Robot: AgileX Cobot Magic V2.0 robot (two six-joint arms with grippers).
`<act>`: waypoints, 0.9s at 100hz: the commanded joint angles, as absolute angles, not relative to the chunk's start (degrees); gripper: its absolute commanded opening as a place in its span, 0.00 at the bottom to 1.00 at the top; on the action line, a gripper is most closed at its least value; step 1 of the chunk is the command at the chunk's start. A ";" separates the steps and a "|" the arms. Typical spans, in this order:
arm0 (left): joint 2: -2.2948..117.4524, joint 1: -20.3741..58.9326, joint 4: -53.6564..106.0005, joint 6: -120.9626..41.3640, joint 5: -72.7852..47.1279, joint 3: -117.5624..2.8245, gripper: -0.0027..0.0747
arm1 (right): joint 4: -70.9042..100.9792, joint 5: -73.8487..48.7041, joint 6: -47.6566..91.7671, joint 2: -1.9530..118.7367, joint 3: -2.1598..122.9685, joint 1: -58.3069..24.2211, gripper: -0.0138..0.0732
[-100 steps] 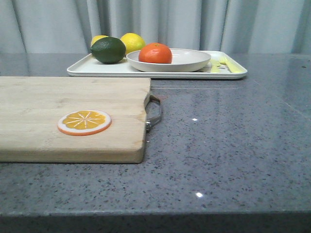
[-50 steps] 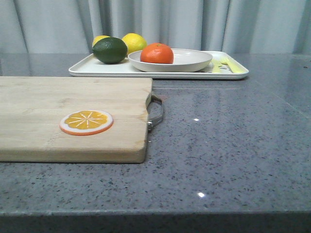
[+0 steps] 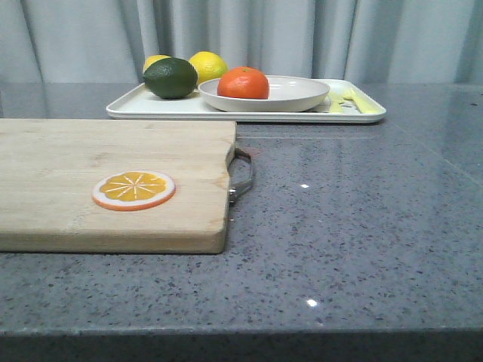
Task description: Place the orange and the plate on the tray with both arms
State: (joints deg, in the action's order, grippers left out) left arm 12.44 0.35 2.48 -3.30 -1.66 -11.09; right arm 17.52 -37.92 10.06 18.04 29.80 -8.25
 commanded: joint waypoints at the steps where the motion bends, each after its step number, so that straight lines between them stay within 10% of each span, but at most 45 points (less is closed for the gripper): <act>1: 10.09 -1.66 4.05 -2.96 3.15 -10.15 0.01 | 18.36 -34.01 10.61 18.40 31.14 -8.10 0.08; 90: -2.19 -3.17 5.07 3.06 -1.41 0.62 0.01 | 18.36 -33.94 10.61 18.40 31.14 -8.10 0.08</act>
